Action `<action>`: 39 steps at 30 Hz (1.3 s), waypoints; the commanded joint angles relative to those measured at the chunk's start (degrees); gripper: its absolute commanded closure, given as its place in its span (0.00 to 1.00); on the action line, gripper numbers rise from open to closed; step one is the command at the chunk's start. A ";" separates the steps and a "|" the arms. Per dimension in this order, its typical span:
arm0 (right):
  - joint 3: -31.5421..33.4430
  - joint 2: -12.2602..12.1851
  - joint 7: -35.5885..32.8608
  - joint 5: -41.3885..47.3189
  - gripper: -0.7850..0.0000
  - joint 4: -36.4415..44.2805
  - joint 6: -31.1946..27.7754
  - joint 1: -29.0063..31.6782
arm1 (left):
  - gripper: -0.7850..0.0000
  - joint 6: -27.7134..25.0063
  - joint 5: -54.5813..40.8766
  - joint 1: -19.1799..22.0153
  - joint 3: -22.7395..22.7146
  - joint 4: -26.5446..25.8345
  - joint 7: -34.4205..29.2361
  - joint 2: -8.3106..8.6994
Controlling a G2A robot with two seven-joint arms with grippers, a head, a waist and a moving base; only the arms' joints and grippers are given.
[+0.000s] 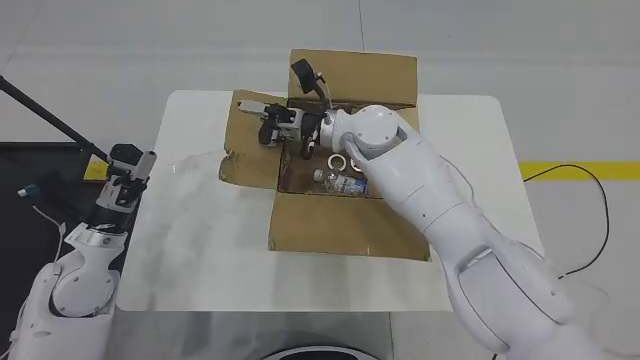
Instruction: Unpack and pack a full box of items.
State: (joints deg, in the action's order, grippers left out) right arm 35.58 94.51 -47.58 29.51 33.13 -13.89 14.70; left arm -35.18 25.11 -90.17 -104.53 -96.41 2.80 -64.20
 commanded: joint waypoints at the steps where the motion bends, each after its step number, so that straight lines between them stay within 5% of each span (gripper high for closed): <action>1: 0.08 0.53 -0.28 0.24 0.00 -1.19 -0.73 -0.31 | 0.00 0.06 -0.08 0.05 0.01 -0.05 -0.31 -0.02; 10: 1.02 1.78 -1.97 -0.64 0.00 -5.57 -3.29 -1.59 | 0.00 0.34 0.02 1.41 0.78 -0.50 -2.38 -0.07; 19: 6.75 -0.93 -3.07 -0.83 0.00 -7.76 -14.73 -2.24 | 0.00 0.90 -0.14 3.03 0.17 -5.03 -6.11 0.18; 25: 11.98 -4.90 -2.64 -3.06 0.00 -7.37 -22.55 -1.32 | 0.00 3.51 -0.15 6.31 2.09 -11.55 -13.14 0.53; 31: 20.43 -10.71 -2.27 -4.13 0.00 -2.11 -29.93 3.29 | 0.00 7.48 -1.80 12.65 8.74 -15.43 -22.14 0.70; 39: 35.76 -18.65 1.07 -9.54 0.00 21.46 -27.16 19.22 | 0.00 14.91 -0.26 23.27 22.52 -13.89 -31.33 0.04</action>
State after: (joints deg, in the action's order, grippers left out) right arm 68.96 76.68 -47.36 20.98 49.92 -42.26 31.07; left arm -21.26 24.66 -68.26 -84.32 -110.72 -27.51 -64.01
